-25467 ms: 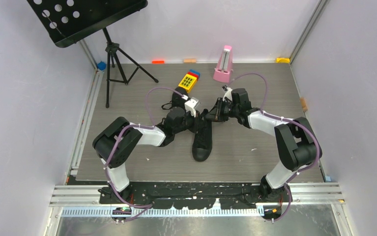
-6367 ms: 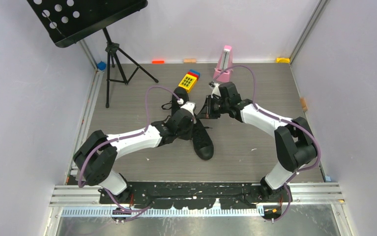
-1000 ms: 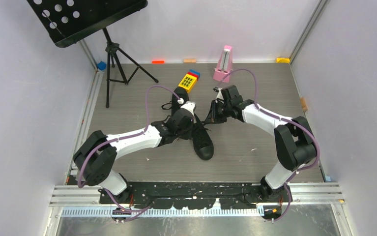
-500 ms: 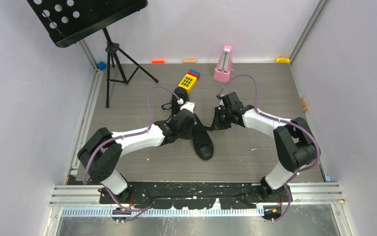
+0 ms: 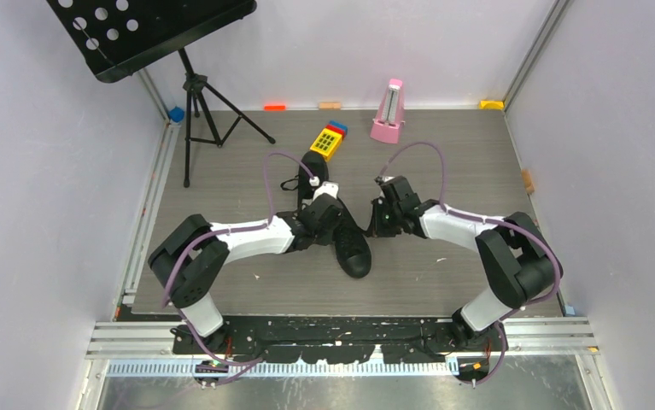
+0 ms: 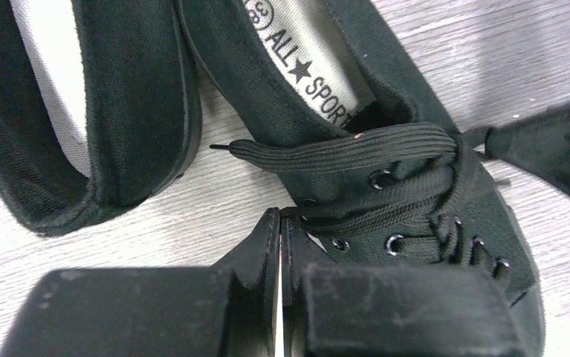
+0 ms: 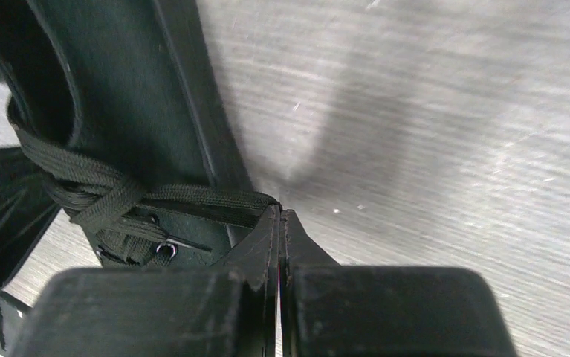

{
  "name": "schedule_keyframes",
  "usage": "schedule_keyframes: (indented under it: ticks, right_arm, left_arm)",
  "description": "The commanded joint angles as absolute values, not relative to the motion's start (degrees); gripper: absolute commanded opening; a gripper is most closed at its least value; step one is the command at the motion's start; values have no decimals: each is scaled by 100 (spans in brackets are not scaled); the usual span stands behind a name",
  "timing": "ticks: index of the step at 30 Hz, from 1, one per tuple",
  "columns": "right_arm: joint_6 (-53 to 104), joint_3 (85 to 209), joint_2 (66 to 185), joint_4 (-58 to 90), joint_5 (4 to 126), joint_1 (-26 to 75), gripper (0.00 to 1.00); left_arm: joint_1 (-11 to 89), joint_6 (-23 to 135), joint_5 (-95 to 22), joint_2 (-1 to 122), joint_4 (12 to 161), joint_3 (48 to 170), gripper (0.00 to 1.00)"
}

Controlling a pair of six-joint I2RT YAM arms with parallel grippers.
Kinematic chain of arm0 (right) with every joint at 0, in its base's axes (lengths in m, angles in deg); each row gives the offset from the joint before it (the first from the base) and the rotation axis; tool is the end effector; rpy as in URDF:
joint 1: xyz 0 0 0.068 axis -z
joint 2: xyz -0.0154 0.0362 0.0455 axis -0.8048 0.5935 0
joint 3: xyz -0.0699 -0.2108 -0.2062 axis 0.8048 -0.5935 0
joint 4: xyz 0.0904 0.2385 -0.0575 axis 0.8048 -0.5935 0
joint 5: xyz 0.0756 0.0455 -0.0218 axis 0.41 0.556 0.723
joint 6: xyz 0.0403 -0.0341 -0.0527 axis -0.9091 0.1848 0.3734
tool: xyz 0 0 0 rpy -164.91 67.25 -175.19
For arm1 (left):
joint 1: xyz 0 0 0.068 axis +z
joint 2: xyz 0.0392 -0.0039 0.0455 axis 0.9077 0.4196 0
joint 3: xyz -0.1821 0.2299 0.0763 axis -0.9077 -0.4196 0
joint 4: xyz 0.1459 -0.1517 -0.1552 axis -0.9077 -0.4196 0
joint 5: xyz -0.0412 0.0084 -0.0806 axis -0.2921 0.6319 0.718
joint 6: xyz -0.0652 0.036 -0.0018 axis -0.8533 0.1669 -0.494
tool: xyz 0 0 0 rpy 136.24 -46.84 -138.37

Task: Tie the shoes
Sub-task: Tie the shoelace on the shoe.

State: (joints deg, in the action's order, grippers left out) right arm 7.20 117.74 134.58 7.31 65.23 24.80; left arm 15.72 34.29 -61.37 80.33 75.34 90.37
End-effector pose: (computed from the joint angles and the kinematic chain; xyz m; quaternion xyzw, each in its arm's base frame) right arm 0.2773 0.1623 0.1735 -0.0502 0.9456 0.2018 0.2503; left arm 0.2445 -0.2586 0.1859 0.0851 0.9287 -0.1183 0.3409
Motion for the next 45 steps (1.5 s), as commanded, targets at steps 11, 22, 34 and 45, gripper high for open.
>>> schedule_keyframes:
  ticks: [11,22,34,45]
  right_arm:
    - [-50,10531,12804,2184,6551,2026,0]
    - [307,10874,12154,1419,5953,1995,0]
    - [642,11647,12335,1079,5980,2576,3]
    - [689,11693,12070,916,6550,2732,36]
  left_arm:
    - [1633,4049,-5612,8142,8826,8964,0]
    - [1631,4228,-5653,7553,8590,8856,0]
    - [1633,4531,-5724,7285,8269,9064,0]
    - [1657,4657,-5480,7226,8149,9101,0]
